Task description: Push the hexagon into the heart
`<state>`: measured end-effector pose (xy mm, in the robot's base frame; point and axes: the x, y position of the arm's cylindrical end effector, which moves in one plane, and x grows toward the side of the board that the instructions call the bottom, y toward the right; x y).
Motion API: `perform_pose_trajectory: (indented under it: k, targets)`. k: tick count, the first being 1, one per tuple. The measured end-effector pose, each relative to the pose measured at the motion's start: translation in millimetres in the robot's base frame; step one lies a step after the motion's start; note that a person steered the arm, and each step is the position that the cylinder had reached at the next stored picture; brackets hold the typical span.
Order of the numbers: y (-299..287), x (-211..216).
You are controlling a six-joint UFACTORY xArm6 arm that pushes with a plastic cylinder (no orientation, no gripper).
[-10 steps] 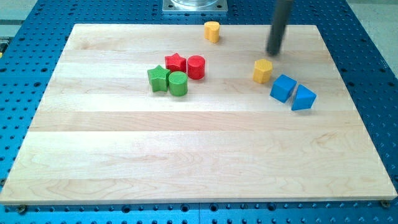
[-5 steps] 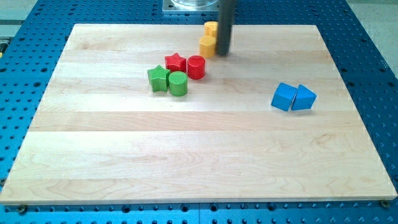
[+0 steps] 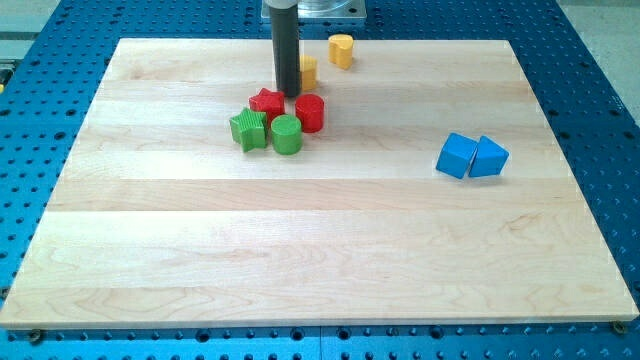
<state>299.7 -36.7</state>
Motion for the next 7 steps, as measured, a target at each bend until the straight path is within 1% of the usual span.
perform_pose_trajectory:
  k: [1, 2, 3, 4, 5, 6, 7]
  targets:
    - [-22, 53]
    - [-28, 41]
    - [-41, 9]
    - [4, -8]
    - [33, -21]
    - [75, -7]
    - [191, 28]
